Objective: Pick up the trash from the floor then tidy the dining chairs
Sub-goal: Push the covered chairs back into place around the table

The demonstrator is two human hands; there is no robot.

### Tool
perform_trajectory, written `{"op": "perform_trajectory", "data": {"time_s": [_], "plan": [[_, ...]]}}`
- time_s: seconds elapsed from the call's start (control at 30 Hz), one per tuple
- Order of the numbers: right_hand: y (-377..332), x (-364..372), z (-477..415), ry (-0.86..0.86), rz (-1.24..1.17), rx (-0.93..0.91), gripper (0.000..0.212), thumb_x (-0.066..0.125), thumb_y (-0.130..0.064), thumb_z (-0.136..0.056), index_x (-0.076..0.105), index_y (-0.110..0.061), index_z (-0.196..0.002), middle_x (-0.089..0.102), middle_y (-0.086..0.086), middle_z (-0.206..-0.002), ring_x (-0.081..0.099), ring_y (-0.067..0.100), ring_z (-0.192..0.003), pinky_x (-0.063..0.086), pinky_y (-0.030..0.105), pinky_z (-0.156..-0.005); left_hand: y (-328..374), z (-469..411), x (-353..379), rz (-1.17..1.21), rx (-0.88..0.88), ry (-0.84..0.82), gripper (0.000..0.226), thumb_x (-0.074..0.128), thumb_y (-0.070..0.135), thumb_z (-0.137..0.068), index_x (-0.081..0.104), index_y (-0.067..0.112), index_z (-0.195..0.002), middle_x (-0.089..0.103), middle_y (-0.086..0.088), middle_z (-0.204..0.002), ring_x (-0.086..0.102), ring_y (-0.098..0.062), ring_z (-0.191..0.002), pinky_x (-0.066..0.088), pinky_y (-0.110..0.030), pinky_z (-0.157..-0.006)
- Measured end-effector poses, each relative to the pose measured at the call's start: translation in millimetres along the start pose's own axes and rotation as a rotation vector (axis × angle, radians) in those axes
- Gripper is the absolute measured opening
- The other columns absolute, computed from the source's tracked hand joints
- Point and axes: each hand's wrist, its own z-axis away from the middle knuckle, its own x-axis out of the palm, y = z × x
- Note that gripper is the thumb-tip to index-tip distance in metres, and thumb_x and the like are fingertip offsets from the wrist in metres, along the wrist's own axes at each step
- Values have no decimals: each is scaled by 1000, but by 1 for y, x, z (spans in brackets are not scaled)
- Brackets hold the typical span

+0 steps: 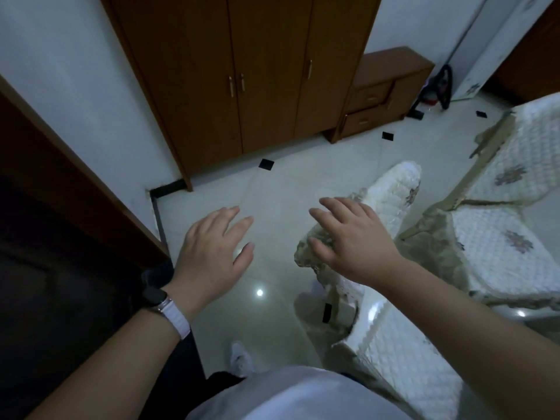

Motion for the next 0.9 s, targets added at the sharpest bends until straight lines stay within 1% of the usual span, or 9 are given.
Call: {"op": "perform_trajectory", "data": {"time_s": [0.2,0.5,0.6,0.7,0.9], "plan": [[-27,3,-67,13,24,75,55,45,-53,-89,60,-19,-128,58,7,-135,52,31,-124,42,44,-99,-66,-61,-19,14,84,15,50,45,42,-93,60,15,-133,56,-13,-138,51,-33,-125,43,-49,-100],[-14,26,-138,27,6,136,54,44,-52,-90,62,-16,-126,60,10,-132,55,32,-121,44,44,-97,-106,-131,-10,32,174,-1,48,47,41,-92,63,16,-130,58,-11,-135,51,-31,-124,45,-46,-95],[-3,41,-170,5,-26,151,55,42,-53,-90,61,-17,-128,60,9,-133,54,32,-122,44,44,-98,-118,-163,-3,33,204,-10,47,49,40,-92,63,16,-130,58,-11,-135,52,-30,-123,45,-47,-96],[16,60,-207,21,-45,158,54,43,-53,-89,62,-17,-125,60,8,-131,55,31,-121,43,43,-98,-129,-204,2,14,222,-8,45,50,39,-91,64,16,-128,59,-11,-133,53,-30,-121,45,-45,-94],[77,79,-286,75,-107,215,54,43,-52,-89,63,-16,-124,61,9,-131,55,31,-120,43,44,-97,-134,-323,14,-63,307,-86,45,49,40,-92,63,18,-129,58,-8,-135,51,-28,-126,40,-43,-100]]}}
